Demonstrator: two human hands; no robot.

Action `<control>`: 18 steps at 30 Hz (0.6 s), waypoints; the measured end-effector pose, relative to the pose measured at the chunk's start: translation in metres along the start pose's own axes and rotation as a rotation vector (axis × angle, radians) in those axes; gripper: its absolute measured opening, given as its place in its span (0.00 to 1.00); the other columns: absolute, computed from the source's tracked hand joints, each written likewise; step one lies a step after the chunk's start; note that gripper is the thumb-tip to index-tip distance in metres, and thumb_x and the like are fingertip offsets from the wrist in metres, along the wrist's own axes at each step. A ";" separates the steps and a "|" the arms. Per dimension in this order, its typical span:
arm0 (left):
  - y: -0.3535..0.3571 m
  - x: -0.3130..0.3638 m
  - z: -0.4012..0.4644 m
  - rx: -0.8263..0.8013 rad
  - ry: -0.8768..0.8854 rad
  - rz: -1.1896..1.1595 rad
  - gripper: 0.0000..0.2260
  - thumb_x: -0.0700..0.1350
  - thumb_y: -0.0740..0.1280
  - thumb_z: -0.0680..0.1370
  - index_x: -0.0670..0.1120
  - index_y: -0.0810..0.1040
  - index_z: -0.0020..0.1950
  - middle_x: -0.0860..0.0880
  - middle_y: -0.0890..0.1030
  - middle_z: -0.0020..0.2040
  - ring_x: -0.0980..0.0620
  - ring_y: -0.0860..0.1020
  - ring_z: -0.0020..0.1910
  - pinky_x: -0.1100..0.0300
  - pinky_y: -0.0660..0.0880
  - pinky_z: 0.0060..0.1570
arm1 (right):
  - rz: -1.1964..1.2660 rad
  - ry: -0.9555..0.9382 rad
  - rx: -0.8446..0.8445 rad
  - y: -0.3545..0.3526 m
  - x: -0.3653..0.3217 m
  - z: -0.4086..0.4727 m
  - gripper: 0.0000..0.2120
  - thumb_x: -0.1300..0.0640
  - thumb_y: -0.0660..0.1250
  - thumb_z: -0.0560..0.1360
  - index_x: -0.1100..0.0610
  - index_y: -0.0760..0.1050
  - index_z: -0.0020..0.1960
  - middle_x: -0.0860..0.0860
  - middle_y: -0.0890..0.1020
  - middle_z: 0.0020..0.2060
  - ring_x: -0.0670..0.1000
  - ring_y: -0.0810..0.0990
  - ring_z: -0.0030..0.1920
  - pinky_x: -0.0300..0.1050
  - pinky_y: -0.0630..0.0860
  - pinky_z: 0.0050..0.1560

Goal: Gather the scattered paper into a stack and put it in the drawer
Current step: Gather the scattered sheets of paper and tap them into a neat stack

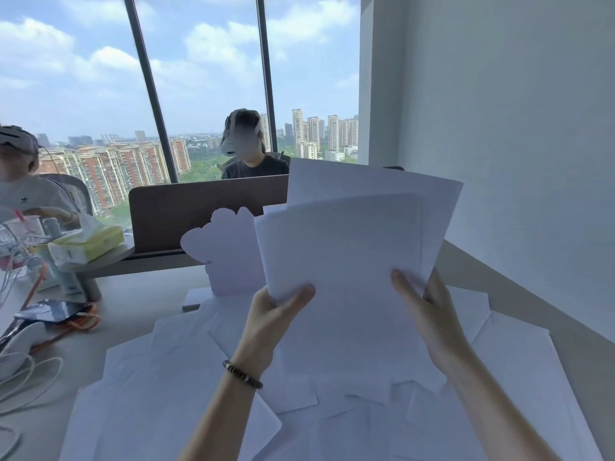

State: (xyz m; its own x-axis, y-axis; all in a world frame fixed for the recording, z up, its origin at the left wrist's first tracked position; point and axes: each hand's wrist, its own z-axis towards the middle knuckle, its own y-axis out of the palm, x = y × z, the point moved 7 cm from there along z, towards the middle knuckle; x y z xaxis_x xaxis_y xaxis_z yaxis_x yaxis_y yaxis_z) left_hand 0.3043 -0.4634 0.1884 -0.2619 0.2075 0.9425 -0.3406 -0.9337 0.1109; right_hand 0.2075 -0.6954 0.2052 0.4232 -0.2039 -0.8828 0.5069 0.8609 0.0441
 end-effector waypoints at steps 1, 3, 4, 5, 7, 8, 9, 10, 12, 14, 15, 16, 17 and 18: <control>-0.002 0.000 0.000 -0.010 0.014 -0.018 0.15 0.46 0.77 0.72 0.43 0.84 0.56 0.46 0.86 0.54 0.48 0.84 0.56 0.52 0.79 0.57 | 0.012 -0.010 0.000 -0.001 -0.001 0.001 0.17 0.60 0.66 0.80 0.50 0.74 0.67 0.36 0.83 0.56 0.35 0.79 0.59 0.24 0.73 0.52; -0.006 -0.007 -0.003 -0.014 -0.002 -0.036 0.19 0.50 0.77 0.69 0.43 0.84 0.57 0.45 0.86 0.55 0.47 0.83 0.56 0.53 0.79 0.57 | 0.038 -0.004 0.001 -0.002 0.003 0.000 0.17 0.57 0.66 0.80 0.49 0.73 0.68 0.39 0.83 0.58 0.38 0.80 0.60 0.30 0.75 0.56; -0.007 -0.014 -0.006 -0.019 -0.025 -0.033 0.20 0.50 0.77 0.68 0.43 0.84 0.57 0.45 0.86 0.55 0.46 0.83 0.57 0.52 0.79 0.58 | 0.062 0.019 -0.003 -0.002 0.007 -0.001 0.17 0.53 0.66 0.80 0.47 0.73 0.69 0.40 0.82 0.60 0.40 0.79 0.62 0.35 0.75 0.60; -0.006 -0.022 -0.009 -0.028 -0.057 -0.023 0.19 0.50 0.77 0.69 0.44 0.85 0.56 0.45 0.86 0.55 0.46 0.83 0.57 0.52 0.79 0.58 | 0.074 0.046 -0.008 -0.002 0.012 -0.004 0.19 0.49 0.67 0.79 0.46 0.72 0.70 0.41 0.81 0.63 0.42 0.78 0.65 0.43 0.74 0.64; -0.003 -0.037 -0.016 -0.044 -0.118 -0.004 0.17 0.51 0.78 0.67 0.47 0.87 0.53 0.46 0.86 0.54 0.47 0.83 0.56 0.50 0.77 0.60 | 0.059 0.067 -0.012 -0.001 0.018 -0.008 0.19 0.46 0.67 0.78 0.44 0.73 0.69 0.42 0.81 0.63 0.45 0.78 0.66 0.51 0.73 0.66; -0.001 -0.041 -0.018 -0.048 -0.133 0.003 0.17 0.52 0.78 0.66 0.48 0.87 0.52 0.46 0.87 0.54 0.48 0.83 0.56 0.49 0.77 0.61 | 0.045 0.064 -0.021 0.000 0.019 -0.008 0.16 0.49 0.67 0.79 0.44 0.74 0.67 0.41 0.82 0.61 0.44 0.80 0.63 0.50 0.74 0.64; 0.000 -0.043 -0.018 -0.053 -0.139 0.008 0.17 0.52 0.78 0.65 0.48 0.87 0.52 0.45 0.86 0.54 0.47 0.83 0.56 0.49 0.76 0.62 | 0.026 0.056 -0.027 0.001 0.019 -0.008 0.15 0.51 0.67 0.79 0.43 0.75 0.65 0.40 0.83 0.58 0.43 0.81 0.61 0.49 0.75 0.63; 0.001 -0.043 -0.018 -0.058 -0.132 0.012 0.17 0.52 0.78 0.66 0.47 0.87 0.52 0.45 0.86 0.54 0.47 0.83 0.57 0.48 0.76 0.62 | 0.005 0.053 -0.027 0.002 0.019 -0.007 0.14 0.52 0.67 0.79 0.42 0.75 0.64 0.39 0.84 0.57 0.41 0.81 0.60 0.47 0.75 0.62; 0.001 -0.042 -0.014 -0.065 -0.120 0.018 0.14 0.49 0.78 0.69 0.46 0.87 0.52 0.45 0.86 0.54 0.48 0.83 0.56 0.49 0.76 0.62 | -0.023 0.054 -0.031 0.001 0.020 -0.006 0.13 0.53 0.67 0.79 0.41 0.76 0.62 0.39 0.84 0.56 0.40 0.81 0.59 0.45 0.76 0.60; -0.001 -0.045 -0.014 -0.060 -0.133 0.022 0.11 0.47 0.76 0.70 0.47 0.88 0.51 0.46 0.87 0.53 0.50 0.84 0.54 0.50 0.77 0.60 | -0.043 0.098 -0.042 0.000 0.033 -0.010 0.13 0.53 0.68 0.79 0.43 0.76 0.62 0.41 0.85 0.55 0.43 0.82 0.58 0.47 0.77 0.59; -0.001 -0.048 -0.016 -0.060 -0.138 0.030 0.11 0.48 0.76 0.70 0.48 0.88 0.51 0.46 0.87 0.53 0.50 0.84 0.54 0.50 0.77 0.60 | -0.049 0.139 -0.045 0.000 0.045 -0.015 0.13 0.51 0.69 0.79 0.44 0.77 0.63 0.41 0.85 0.55 0.44 0.83 0.58 0.50 0.78 0.59; -0.001 -0.053 -0.018 -0.060 -0.144 0.049 0.11 0.50 0.77 0.70 0.49 0.88 0.51 0.46 0.87 0.53 0.49 0.84 0.55 0.49 0.77 0.60 | -0.059 0.174 -0.048 0.000 0.054 -0.021 0.14 0.48 0.70 0.78 0.45 0.77 0.63 0.41 0.85 0.55 0.46 0.83 0.59 0.52 0.78 0.60; -0.001 -0.056 -0.019 -0.060 -0.145 0.063 0.11 0.50 0.76 0.72 0.49 0.87 0.52 0.47 0.87 0.53 0.49 0.84 0.56 0.50 0.78 0.60 | -0.061 0.199 -0.052 0.001 0.064 -0.027 0.17 0.44 0.70 0.76 0.45 0.77 0.64 0.41 0.85 0.55 0.46 0.83 0.59 0.54 0.78 0.61; 0.000 -0.059 -0.020 -0.054 -0.144 0.072 0.09 0.49 0.76 0.74 0.50 0.87 0.52 0.48 0.87 0.54 0.50 0.83 0.56 0.53 0.79 0.58 | -0.062 0.215 -0.059 0.003 0.071 -0.031 0.21 0.41 0.69 0.74 0.45 0.77 0.64 0.41 0.85 0.56 0.46 0.82 0.60 0.55 0.78 0.62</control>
State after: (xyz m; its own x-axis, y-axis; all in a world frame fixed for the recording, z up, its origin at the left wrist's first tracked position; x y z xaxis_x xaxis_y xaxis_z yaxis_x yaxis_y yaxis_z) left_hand 0.3020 -0.4698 0.1270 -0.1564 0.0925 0.9834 -0.3746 -0.9268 0.0276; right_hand 0.2154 -0.6927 0.1279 0.2199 -0.1587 -0.9625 0.4794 0.8769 -0.0351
